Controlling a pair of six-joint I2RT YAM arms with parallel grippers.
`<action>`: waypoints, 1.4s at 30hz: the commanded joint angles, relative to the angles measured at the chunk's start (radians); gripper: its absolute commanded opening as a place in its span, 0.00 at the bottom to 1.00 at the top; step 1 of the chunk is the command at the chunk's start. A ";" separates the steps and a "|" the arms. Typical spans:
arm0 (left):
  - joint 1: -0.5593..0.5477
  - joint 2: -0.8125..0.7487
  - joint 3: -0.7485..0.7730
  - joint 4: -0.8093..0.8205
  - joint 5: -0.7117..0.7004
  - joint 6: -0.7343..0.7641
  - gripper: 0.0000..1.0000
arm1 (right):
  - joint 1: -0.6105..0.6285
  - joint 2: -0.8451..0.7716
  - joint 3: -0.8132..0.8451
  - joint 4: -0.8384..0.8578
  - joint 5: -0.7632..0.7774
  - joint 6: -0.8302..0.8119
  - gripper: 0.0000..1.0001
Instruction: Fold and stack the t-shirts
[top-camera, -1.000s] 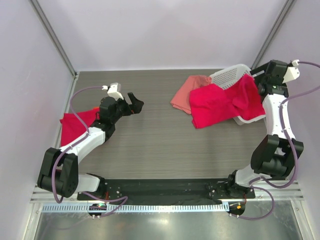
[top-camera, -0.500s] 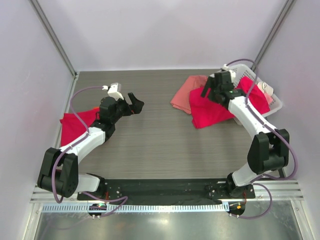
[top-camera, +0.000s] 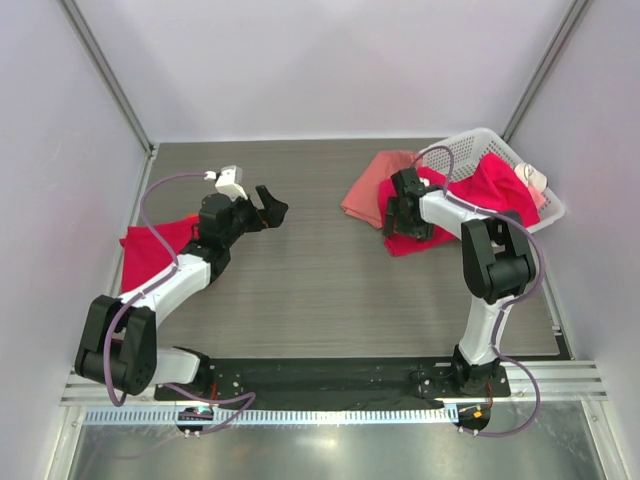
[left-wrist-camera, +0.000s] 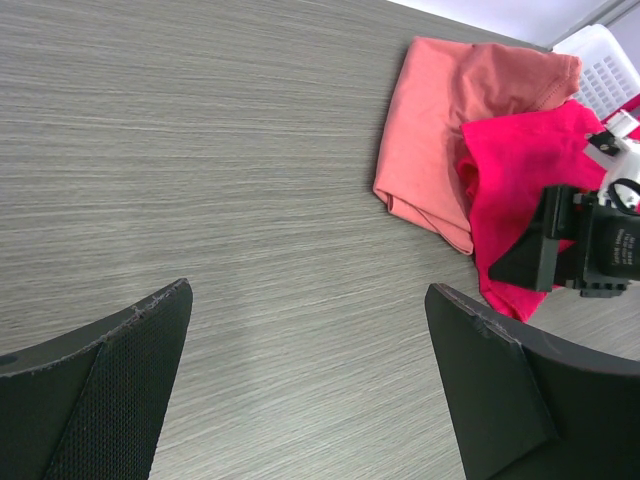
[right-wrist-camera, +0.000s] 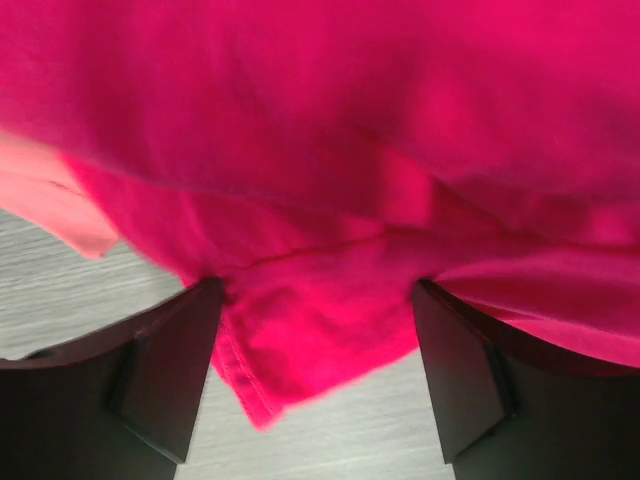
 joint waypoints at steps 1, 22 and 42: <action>0.005 -0.007 0.030 0.024 0.012 0.017 1.00 | 0.012 0.035 0.043 -0.006 -0.028 -0.023 0.80; 0.003 -0.004 0.035 0.018 0.012 0.019 1.00 | -0.554 -0.195 0.458 0.014 -0.287 0.267 0.17; 0.005 0.001 0.039 0.009 0.009 0.020 1.00 | -0.161 -0.114 0.157 0.181 -0.172 0.054 0.47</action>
